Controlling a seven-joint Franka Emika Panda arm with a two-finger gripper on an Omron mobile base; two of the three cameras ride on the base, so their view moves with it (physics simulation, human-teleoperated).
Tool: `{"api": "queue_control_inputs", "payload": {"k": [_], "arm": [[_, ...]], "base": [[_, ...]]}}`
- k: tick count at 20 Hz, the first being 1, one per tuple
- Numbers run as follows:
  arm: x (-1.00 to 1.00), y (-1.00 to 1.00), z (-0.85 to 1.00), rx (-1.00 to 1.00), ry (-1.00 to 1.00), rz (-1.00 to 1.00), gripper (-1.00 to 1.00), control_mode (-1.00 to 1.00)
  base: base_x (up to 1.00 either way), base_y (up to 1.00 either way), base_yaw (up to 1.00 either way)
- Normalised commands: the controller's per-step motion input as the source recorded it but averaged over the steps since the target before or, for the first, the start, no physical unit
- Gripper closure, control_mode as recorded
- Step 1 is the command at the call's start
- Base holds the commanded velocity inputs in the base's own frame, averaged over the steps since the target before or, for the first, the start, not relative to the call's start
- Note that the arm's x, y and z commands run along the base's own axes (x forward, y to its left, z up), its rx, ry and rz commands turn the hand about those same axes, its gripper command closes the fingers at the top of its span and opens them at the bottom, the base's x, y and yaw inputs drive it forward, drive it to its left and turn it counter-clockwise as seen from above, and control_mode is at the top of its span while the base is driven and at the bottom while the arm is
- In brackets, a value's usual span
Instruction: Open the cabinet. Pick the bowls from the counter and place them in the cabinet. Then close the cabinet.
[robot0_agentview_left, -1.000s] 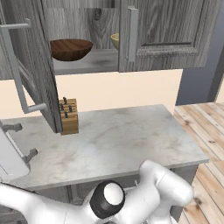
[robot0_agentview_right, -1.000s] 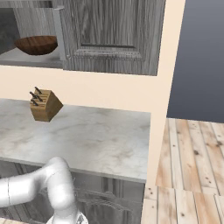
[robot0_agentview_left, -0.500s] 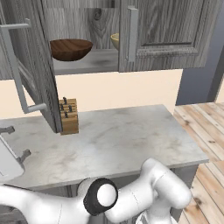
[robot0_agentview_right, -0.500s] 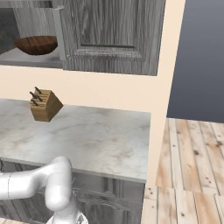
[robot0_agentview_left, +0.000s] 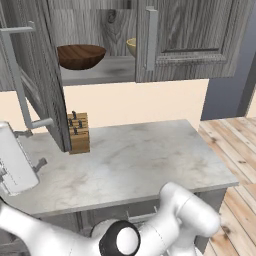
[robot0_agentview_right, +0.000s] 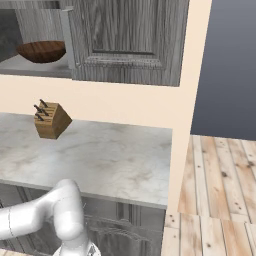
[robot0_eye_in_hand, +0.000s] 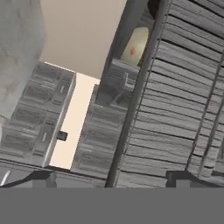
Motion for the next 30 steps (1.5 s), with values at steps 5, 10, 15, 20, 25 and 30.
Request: {"api": "queue_control_inputs", "payload": {"k": [5,10,15,20,25,30], "arm": [[0.54,0.0,0.22,0.04,0.37,-0.02,-1.0,-1.0],[0.63,0.09,0.33,0.0,0.42,0.0,-1.0,-1.0],[0.16,0.0,0.67,0.0,0.35,-0.02,-1.0,-1.0],[0.0,-0.23,0.64,0.0,0.29,-0.07,-1.0,-1.0],[0.0,-0.74,0.3,0.0,0.33,0.0,-1.0,-1.0],[0.0,-1.0,0.15,0.0,0.22,0.0,-1.0,-1.0]], "base": [[0.0,0.0,0.0],[0.0,0.0,0.0],[0.0,0.0,0.0],[0.0,0.0,0.0],[0.0,0.0,0.0],[0.0,0.0,0.0]]}}
